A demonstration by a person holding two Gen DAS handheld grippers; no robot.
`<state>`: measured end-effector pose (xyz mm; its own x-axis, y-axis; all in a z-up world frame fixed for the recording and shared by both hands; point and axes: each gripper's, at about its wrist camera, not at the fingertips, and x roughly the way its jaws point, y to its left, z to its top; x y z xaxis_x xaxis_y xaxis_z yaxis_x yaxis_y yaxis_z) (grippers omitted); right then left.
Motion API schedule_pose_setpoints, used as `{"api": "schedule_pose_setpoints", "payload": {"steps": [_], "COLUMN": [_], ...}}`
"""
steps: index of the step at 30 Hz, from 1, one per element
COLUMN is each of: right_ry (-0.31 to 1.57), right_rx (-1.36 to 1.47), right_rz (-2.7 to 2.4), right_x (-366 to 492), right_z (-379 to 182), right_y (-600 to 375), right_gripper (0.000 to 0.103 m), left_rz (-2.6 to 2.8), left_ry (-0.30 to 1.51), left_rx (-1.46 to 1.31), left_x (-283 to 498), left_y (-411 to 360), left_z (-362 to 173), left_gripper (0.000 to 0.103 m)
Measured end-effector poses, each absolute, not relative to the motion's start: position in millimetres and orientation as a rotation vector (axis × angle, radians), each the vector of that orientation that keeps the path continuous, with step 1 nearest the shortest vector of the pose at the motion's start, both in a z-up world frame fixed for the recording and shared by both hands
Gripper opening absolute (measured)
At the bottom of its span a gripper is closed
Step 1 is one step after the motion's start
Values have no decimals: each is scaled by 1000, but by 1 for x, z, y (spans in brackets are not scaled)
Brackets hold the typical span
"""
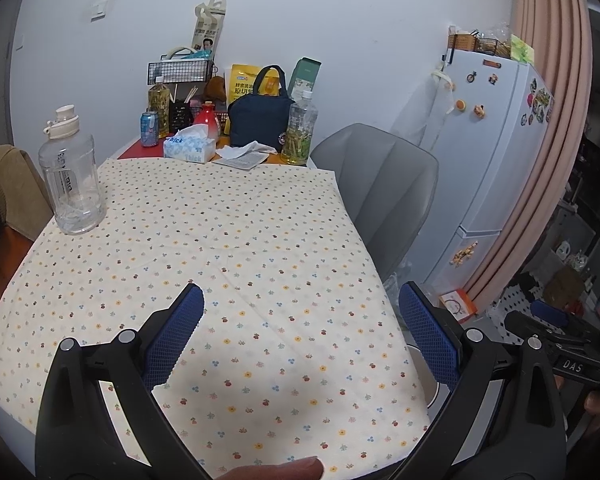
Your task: Collect trash
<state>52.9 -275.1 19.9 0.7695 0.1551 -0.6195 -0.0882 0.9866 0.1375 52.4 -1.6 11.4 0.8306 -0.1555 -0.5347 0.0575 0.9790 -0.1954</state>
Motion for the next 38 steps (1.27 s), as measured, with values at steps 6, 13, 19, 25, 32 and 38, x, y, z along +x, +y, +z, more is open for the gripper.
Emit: {"api": "schedule_pose_setpoints", "payload": {"steps": [6, 13, 19, 25, 32, 38], "right_ry": [683, 698, 700, 701, 702, 716], "right_rx": [105, 102, 100, 100, 101, 94], "right_rz": [135, 148, 150, 150, 150, 150], "right_x": [54, 56, 57, 57, 57, 60], "right_z": [19, 14, 14, 13, 14, 7], "right_y": [-276, -280, -282, -283, -283, -284], "right_gripper": [95, 95, 95, 95, 95, 95], "left_rz": [-102, -109, -113, -116, -130, -139], "left_ry": [586, 588, 591, 588, 588, 600], "left_rx": [-180, -175, -174, -170, -170, -185], "left_x": [54, 55, 55, 54, 54, 57], "left_y": [1, -1, -3, -5, -6, -2], "left_z": [12, 11, 9, 8, 8, 2], "left_gripper": [97, 97, 97, 97, 97, 97]}}
